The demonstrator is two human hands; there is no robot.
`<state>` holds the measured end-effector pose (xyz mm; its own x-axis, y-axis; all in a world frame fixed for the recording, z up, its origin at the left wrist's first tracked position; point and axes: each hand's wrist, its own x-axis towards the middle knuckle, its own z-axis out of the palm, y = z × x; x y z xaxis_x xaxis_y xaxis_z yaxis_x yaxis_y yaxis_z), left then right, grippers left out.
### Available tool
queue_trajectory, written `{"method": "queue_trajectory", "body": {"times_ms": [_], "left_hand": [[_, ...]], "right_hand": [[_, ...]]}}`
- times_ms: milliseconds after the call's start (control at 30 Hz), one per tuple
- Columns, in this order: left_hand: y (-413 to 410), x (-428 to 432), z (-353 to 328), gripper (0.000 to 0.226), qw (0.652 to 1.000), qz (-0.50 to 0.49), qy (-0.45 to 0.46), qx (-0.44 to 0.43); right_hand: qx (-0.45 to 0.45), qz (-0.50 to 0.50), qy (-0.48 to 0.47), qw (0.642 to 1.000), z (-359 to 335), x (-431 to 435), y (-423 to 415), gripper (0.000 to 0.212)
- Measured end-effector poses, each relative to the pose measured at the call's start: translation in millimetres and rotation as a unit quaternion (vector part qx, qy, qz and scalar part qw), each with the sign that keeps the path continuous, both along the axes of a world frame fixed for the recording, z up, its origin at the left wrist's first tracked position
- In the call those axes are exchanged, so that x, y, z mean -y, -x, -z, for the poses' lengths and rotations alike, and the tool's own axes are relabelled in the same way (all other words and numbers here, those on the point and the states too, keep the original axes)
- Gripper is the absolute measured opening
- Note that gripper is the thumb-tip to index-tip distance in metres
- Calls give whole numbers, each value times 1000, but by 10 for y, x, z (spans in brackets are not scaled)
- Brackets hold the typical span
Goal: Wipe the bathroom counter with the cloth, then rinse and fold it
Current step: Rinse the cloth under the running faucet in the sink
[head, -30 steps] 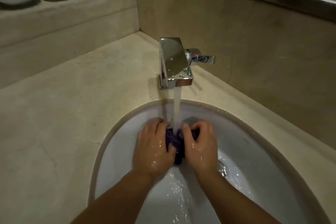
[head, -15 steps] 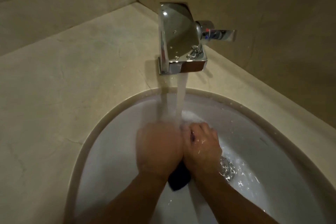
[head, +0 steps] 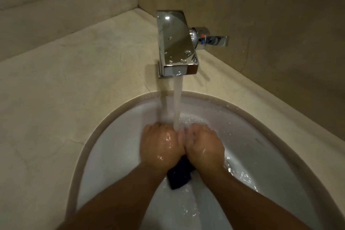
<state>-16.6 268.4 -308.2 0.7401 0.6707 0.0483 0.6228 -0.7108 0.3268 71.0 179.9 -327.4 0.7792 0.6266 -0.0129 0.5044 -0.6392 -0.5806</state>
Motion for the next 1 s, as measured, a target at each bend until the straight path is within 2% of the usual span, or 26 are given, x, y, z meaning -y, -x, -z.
{"method": "queue_trajectory", "body": {"times_ms": [100,167,267,367,467,600,667,767,833,900,1000], "left_hand": [[79,-88,-172,44,997,-26,39,69],[156,-163,-325,48,985,-55,64,147],[302,-234,-443,51,966,-64,67,240],[394,-207,-339,45,975,-40,43,216],[406,-90,-146,47,989,-19,15,143],[373,-6,7,47,993,-21,-10,115],[323,5,83,44,995,-13,-36,90],[235,26,139,37,994,-26,-78,66],[164,42,158,33,992,-34,-117,45],[111,50,178,34,989,-28,-147,-15],[40,44,195,43,990,-60,-116,-46]], "right_hand": [[-48,14,-30,998,-243,27,-74,45],[-105,61,-128,984,-424,64,-126,48],[-198,87,-249,944,-570,111,-151,35],[-214,7,-217,952,-508,144,-40,27],[-122,-33,-143,982,-225,193,142,38],[3,-36,-53,998,81,194,302,56],[37,-10,-66,997,187,124,316,52],[132,14,-10,991,299,-22,320,39],[151,29,4,988,323,-87,268,29],[160,28,29,986,288,-102,208,20],[164,8,17,986,247,-84,142,21]]}}
